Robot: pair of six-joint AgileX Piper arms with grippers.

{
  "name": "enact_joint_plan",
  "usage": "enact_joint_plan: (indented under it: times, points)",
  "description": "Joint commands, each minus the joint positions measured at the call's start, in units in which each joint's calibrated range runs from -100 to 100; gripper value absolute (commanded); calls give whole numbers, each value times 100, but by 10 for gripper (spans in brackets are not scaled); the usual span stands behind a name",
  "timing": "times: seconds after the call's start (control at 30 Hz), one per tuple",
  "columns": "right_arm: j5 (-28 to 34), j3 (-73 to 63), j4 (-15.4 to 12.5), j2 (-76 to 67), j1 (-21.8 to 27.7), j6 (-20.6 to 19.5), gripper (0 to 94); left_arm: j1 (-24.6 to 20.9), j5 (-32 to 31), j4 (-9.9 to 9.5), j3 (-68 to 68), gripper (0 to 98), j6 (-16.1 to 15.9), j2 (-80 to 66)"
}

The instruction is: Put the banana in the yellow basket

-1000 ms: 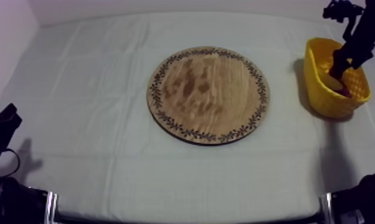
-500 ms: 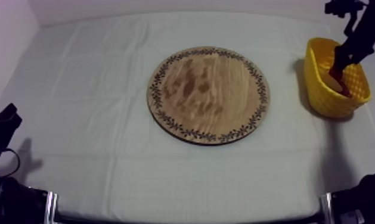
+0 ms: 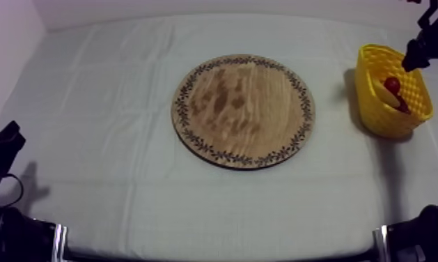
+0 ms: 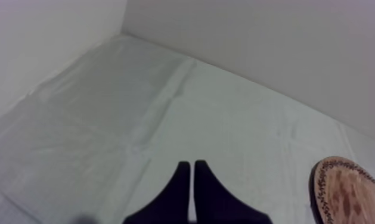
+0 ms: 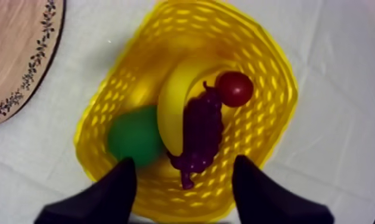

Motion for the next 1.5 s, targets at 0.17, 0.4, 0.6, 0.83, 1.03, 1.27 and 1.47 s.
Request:
enact_joint_plan:
  times: [0.17, 0.4, 0.6, 0.83, 1.03, 1.27, 1.47]
  points:
    - [-850, 1389, -419, -1645, 169, 372, 282, 1, -1, -2, 3, 1, -1, 0]
    - [-1626, 2771, -680, -3122, 107, 671, 199, 1, -1, -2, 3, 1, -1, 0]
    - [-2211, 3784, -1136, -4322, 72, 977, 60, 1, -1, -2, 3, 1, -1, 0]
    - [-2453, 4796, -1800, -5656, -16, 1443, 10, 1, -1, -2, 3, 1, -1, 0]
    - [-2959, 5907, -2243, -6801, -136, 1162, 5, 1, -1, -2, 3, 1, -1, 0]
    - [-2792, 6316, -1739, -7988, -440, -101, 4, 1, -1, -2, 3, 1, -1, 0]
    - [-3079, 6734, -706, -8458, -745, -1010, 4, 1, -1, -2, 3, 1, 0, 0]
